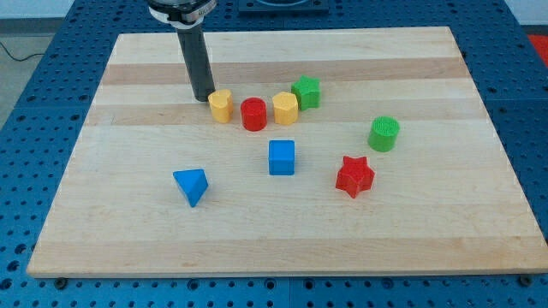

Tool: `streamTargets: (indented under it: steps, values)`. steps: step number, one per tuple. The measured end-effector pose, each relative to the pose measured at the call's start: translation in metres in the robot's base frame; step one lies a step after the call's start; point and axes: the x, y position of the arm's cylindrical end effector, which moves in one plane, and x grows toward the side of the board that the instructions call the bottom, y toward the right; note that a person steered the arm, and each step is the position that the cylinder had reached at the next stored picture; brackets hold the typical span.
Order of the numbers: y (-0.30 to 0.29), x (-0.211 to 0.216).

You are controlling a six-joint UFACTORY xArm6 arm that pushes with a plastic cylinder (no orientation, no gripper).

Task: Push the blue cube close to the yellow hexagon

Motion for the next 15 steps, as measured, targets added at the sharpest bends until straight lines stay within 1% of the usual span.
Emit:
streamTargets:
  steps: [3, 4, 5, 6, 7, 9, 10, 11, 12, 13, 14, 15]
  values:
    - [0.025, 0.006]
    - [-0.025, 0.01]
    - [-0.082, 0.05]
    - [-0.067, 0.096]
    - [-0.015, 0.111]
    - [0.12, 0.106]
    - [0.181, 0.095]
    - [0.196, 0.117]
    - [0.185, 0.145]
    - [0.141, 0.155]
    - [0.109, 0.151]
    - [0.117, 0.151]
